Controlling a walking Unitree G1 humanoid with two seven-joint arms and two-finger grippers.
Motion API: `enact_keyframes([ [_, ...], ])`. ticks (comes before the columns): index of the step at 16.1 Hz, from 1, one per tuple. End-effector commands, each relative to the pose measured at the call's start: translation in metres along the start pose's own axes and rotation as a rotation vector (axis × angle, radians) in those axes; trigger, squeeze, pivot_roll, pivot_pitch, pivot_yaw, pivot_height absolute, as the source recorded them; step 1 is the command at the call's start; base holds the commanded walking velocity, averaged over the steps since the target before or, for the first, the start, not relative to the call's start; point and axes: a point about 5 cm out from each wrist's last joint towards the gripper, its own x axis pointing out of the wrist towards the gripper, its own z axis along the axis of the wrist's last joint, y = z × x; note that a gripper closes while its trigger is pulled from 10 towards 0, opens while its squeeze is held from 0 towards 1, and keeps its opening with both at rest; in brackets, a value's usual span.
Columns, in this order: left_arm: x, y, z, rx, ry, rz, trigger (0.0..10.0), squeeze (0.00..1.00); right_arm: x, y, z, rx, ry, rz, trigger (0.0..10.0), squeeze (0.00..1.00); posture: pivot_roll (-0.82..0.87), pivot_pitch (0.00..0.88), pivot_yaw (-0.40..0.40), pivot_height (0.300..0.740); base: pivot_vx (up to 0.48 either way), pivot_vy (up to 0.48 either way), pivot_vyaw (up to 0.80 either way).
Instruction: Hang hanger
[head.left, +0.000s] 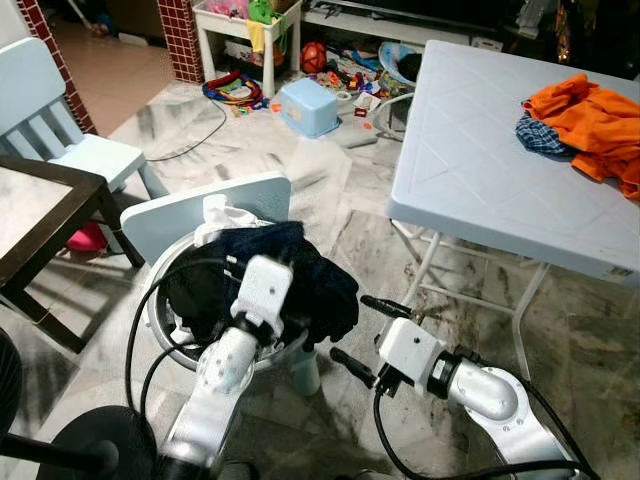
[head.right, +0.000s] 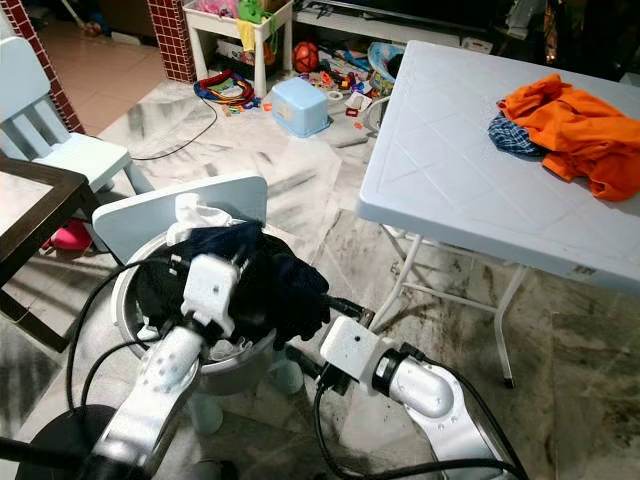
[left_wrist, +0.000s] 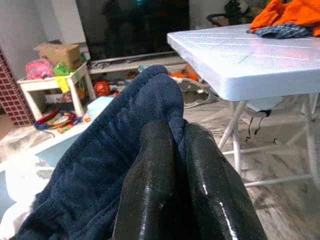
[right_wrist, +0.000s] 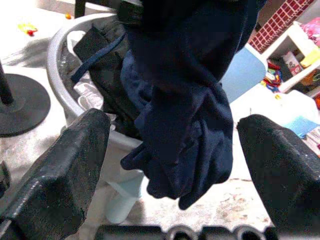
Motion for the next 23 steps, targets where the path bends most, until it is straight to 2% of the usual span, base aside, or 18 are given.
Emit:
enact_keyframes([
  [1, -0.004, -0.001, 0.01, 0.041, -0.024, -0.023, 0.0, 0.0, -0.003, -0.008, -0.003, 0.021, 0.002, -0.05, 10.0, 0.0, 0.0, 0.074, -0.068, 0.74, 0.0, 0.0, 0.0],
  [2, -0.011, 0.002, 0.012, 0.052, -0.012, -0.023, 0.0, 0.0, -0.002, -0.012, -0.004, 0.054, -0.001, -0.093, 10.0, 0.0, 0.02, 0.072, -0.06, 0.74, 0.0, 0.0, 0.0],
  [3, -0.022, 0.006, 0.018, 0.115, -0.028, -0.044, 0.0, 0.0, -0.001, -0.024, -0.004, 0.166, -0.026, -0.217, 10.0, 0.0, 0.04, 0.066, -0.047, 0.74, 0.0, 0.0, 0.0],
  [4, -0.028, 0.011, 0.021, 0.15, -0.03, -0.038, 0.0, 0.0, -0.002, -0.032, -0.004, 0.232, -0.042, -0.31, 10.0, 0.0, 0.05, 0.065, -0.04, 0.74, 0.0, 0.0, 0.0],
  [5, -0.036, 0.02, 0.021, 0.165, -0.014, -0.005, 0.0, 0.0, -0.004, -0.041, -0.006, 0.328, -0.06, -0.421, 10.0, 0.0, 0.06, 0.059, -0.026, 0.74, 0.0, 0.0, 0.0],
  [7, -0.046, 0.035, 0.016, 0.193, 0.041, 0.077, 0.0, 0.0, -0.011, -0.049, -0.012, 0.459, -0.082, -0.559, 10.0, 0.0, 0.08, 0.054, -0.008, 0.74, 0.0, 0.0, 0.0],
  [10, -0.057, 0.049, 0.011, 0.186, 0.094, 0.193, 0.0, 0.0, -0.021, -0.055, -0.018, 0.557, -0.088, -0.669, 10.0, 0.0, 0.08, 0.052, 0.0, 0.74, 0.0, 0.0, 0.0],
  [12, -0.056, 0.054, 0.011, 0.185, 0.09, 0.272, 1.0, 0.0, -0.029, -0.059, -0.023, 0.6, -0.08, -0.746, 10.0, 0.0, 0.08, 0.048, -0.001, 0.74, 0.0, 0.0, 0.0],
  [13, -0.051, 0.055, 0.012, 0.14, 0.087, 0.309, 3.0, 0.0, -0.033, -0.061, -0.026, 0.611, -0.067, -0.785, 10.0, 0.0, 0.07, 0.044, 0.001, 0.74, 0.0, 0.0, 0.0],
  [14, -0.05, 0.054, 0.013, 0.141, 0.085, 0.307, 3.1, 0.0, -0.033, -0.061, -0.026, 0.618, -0.07, -0.79, 10.0, 0.0, 0.07, 0.044, 0.002, 0.74, 0.0, 0.0, 0.0],
  [15, -0.047, 0.049, 0.015, 0.121, 0.07, 0.288, 4.4, 0.0, -0.034, -0.062, -0.024, 0.623, -0.077, -0.794, 10.0, 0.0, 0.06, 0.042, 0.005, 0.74, 0.0, 0.0, 0.0],
  [16, -0.044, 0.043, 0.016, 0.105, 0.069, 0.242, 9.7, 0.0, -0.036, -0.063, -0.025, 0.632, -0.076, -0.808, 10.0, 0.0, 0.06, 0.041, 0.008, 0.74, 0.0, 0.0, 0.0],
  [17, -0.041, 0.038, 0.018, 0.08, 0.066, 0.223, 10.0, 0.0, -0.037, -0.063, -0.028, 0.616, -0.042, -0.818, 10.0, 0.0, 0.05, 0.038, 0.011, 0.74, 0.0, 0.0, 0.0],
  [20, -0.032, 0.034, 0.021, 0.052, 0.057, 0.191, 10.0, 0.0, -0.038, -0.064, -0.032, 0.632, -0.028, -0.846, 10.0, 0.0, 0.05, 0.03, 0.008, 0.74, 0.0, 0.0, -0.7],
  [23, -0.029, 0.035, 0.017, 0.085, 0.067, 0.198, 10.0, 0.0, -0.035, -0.064, -0.031, 0.627, -0.029, -0.845, 10.0, 0.0, 0.05, 0.016, 0.007, 0.74, 0.0, 0.0, -0.8],
])
